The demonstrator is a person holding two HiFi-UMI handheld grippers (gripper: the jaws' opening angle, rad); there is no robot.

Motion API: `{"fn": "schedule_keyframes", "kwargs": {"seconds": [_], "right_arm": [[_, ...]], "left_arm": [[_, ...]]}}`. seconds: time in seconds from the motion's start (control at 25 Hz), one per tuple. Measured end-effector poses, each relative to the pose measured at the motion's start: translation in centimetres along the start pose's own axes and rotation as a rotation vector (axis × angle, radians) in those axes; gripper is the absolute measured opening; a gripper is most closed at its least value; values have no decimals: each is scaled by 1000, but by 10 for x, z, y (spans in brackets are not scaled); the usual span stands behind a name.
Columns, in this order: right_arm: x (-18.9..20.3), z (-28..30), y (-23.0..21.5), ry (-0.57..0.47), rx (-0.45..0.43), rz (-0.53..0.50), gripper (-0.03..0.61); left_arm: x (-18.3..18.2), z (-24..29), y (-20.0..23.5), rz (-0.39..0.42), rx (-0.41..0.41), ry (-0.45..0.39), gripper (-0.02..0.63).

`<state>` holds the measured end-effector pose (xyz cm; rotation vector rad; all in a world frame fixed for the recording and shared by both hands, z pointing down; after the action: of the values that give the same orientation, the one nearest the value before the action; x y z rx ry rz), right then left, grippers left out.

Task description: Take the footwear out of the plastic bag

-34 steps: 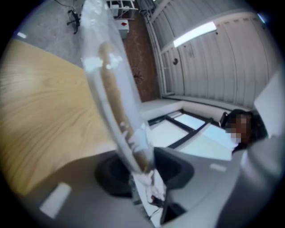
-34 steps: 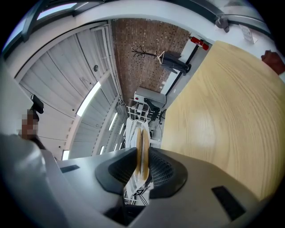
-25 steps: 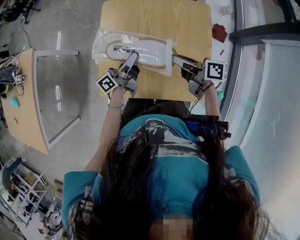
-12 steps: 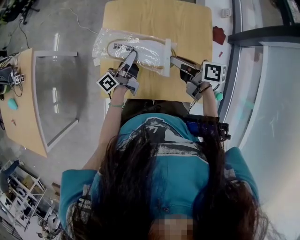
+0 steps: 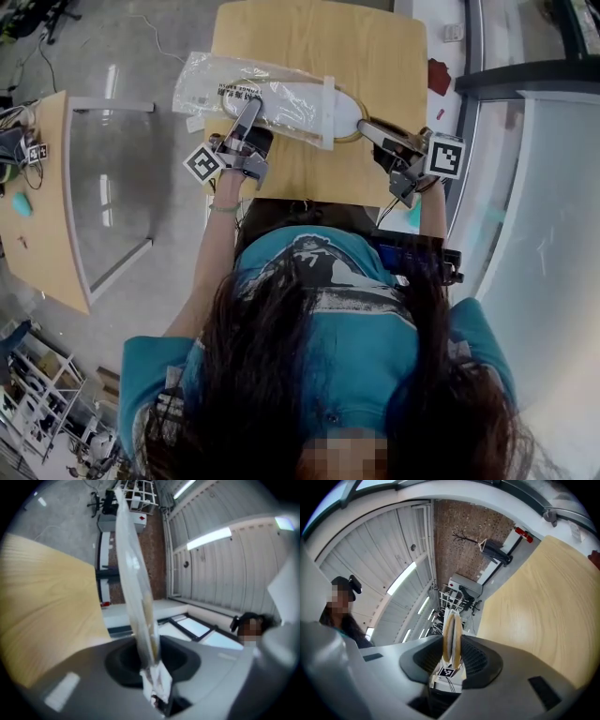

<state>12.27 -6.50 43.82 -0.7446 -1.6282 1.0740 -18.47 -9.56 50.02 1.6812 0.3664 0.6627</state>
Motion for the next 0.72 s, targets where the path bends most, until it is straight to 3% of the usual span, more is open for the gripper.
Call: {"fn": "schedule_keyframes", "kwargs": {"seconds": [0.12, 0.28, 0.44, 0.56, 0.72], "right_arm": [[2, 4, 4, -2, -76, -13, 183], [13, 15, -10, 18, -48, 17, 225], [23, 34, -23, 110, -19, 52, 211], [25, 36, -24, 120, -10, 77, 163], [26, 31, -26, 123, 4, 110, 158]], "left_arm": [[-7, 2, -6, -23, 47, 12, 72], [4, 10, -10, -44, 85, 89, 69], [18, 16, -5, -17, 47, 153, 71], [17, 14, 3, 27, -8, 170, 83], [18, 17, 8, 68, -32, 197, 100]]}}
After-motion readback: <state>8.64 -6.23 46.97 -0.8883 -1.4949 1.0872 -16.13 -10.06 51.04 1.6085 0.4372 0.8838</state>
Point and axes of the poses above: the fingertips, and each gripper's own axes: z forward along the fingers, y to its left, x out of its underside, the point moved 7 cm from there along -z, backward along the fingers, and after that the axes turned 11 degrees about -x, right-handed, at the moved point
